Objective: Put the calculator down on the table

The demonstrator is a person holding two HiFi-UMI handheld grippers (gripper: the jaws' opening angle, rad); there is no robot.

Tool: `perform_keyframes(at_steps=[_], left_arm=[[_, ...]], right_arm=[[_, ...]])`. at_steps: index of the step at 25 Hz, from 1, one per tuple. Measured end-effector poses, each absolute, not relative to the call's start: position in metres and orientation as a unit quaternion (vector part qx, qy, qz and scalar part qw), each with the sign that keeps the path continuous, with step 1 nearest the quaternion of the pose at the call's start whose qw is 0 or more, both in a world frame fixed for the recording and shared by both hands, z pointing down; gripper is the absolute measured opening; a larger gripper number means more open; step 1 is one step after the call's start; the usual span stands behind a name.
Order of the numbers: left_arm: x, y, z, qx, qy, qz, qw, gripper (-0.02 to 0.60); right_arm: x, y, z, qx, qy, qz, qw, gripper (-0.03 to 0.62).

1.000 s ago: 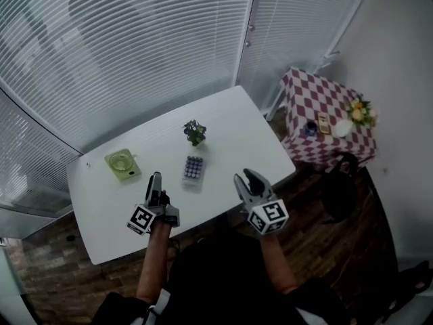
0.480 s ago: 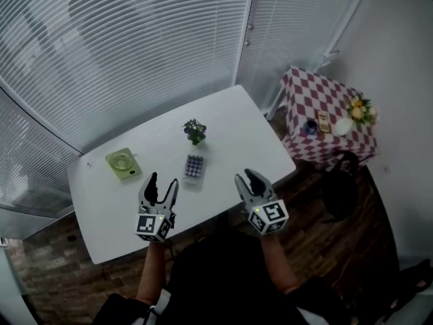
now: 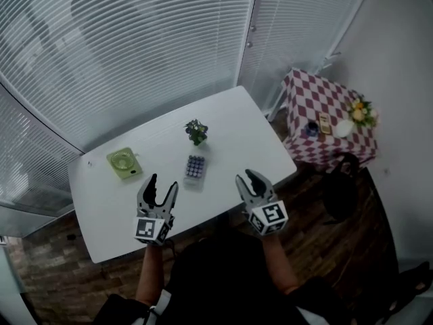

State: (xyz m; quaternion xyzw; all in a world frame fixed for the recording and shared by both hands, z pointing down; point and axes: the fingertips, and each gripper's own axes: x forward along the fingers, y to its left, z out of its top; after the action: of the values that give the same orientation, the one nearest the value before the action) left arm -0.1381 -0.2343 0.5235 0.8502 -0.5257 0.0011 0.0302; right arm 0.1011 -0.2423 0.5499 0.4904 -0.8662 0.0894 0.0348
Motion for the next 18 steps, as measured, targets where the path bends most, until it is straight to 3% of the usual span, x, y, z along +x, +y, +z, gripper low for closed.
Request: perform_keyframes(at_steps=[5,8,18], left_arm=[[-0.144,-0.233,0.527,0.844,-0.534,-0.005,0.047,0.279],[-0.153,-0.233,0.532,0.84,-0.54,0.006,0.062,0.279],[-0.164,-0.234,0.534,0.839,-0.541,-0.005,0.063,0.279]], right_arm=[[0.099,-0.24,0.553,0.484,-0.869,0.096,0.032,0.122],[0.098,-0.24,0.549,0.483,-0.869,0.101,0.026,0.015],[0.096,-0.243,0.556,0.49,-0.864,0.114,0.027,0.008]])
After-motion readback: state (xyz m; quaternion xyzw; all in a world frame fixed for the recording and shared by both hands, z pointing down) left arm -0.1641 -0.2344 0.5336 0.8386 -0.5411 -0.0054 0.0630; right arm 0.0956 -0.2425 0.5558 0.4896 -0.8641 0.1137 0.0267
